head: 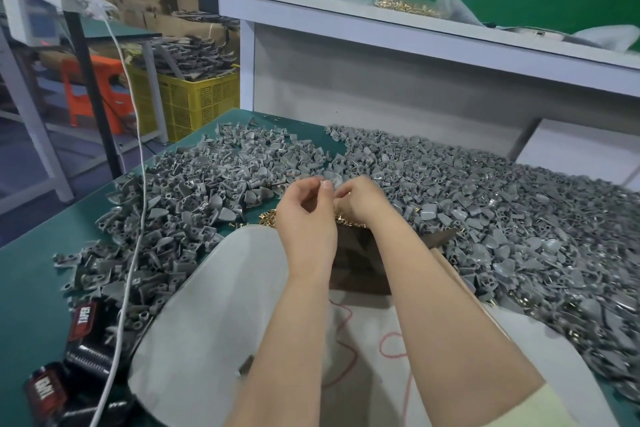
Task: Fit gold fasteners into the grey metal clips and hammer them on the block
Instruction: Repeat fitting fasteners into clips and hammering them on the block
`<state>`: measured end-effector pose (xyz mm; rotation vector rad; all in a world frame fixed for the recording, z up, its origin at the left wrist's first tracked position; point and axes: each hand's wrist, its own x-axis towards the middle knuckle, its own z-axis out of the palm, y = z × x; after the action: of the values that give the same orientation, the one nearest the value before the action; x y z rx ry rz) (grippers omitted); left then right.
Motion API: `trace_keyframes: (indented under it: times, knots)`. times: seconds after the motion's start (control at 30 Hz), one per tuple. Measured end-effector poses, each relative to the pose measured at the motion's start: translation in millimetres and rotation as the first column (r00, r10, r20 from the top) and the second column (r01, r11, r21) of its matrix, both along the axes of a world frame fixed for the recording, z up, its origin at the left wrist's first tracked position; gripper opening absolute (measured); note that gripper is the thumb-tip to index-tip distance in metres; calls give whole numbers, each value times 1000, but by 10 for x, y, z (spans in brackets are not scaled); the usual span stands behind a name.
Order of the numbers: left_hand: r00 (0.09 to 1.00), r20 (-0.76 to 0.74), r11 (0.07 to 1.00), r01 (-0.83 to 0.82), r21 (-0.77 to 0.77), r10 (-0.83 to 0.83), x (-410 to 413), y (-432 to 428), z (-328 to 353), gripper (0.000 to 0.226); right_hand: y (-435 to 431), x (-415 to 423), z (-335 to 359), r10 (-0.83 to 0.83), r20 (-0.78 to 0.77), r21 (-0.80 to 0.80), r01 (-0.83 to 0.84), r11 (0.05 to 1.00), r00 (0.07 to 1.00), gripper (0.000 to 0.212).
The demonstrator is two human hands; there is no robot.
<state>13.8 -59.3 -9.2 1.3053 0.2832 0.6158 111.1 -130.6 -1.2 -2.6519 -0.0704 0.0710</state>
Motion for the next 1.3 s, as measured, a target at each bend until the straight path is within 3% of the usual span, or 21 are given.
trace_keyframes:
  times: [0.13,0.27,0.37,0.47,0.53,0.63,0.77,1.07,1.3]
  knots:
    - [989,-75,956,144,257,-129,-21,-46,-14,5,-234,-221,134,-19,80,232,0,973,997,14]
    - [952,-294,741,258,620,-85,-53,-114,-25,4,-605,-483,181,-129,80,525,68,849,988,9]
    - [906,-412,593,386,706,-99,-79,-201,-31,8,-861,-696,162,-159,42,635,97,767,986,15]
    - [898,-437,484,406,775,-53,-95,-233,-33,7,-958,-867,93,-139,30,684,81,725,990,14]
    - [897,-440,459,408,789,-40,-101,-228,-31,9,-951,-936,24,-130,87,630,47,776,988,9]
    - [894,-446,432,415,801,-33,-110,-228,-24,9,-874,-1001,-64,-77,240,411,-29,911,968,8]
    - [899,-435,422,413,807,-48,-115,-232,-32,10,-761,-1040,-161,-44,324,280,-52,959,945,8]
    - [900,-432,436,412,800,-57,-100,-232,-38,10,-703,-1079,-164,-53,396,117,7,993,917,9]
    - [900,-433,433,413,801,-57,-86,-230,-55,8,-644,-1117,-109,-50,360,30,43,999,931,12]
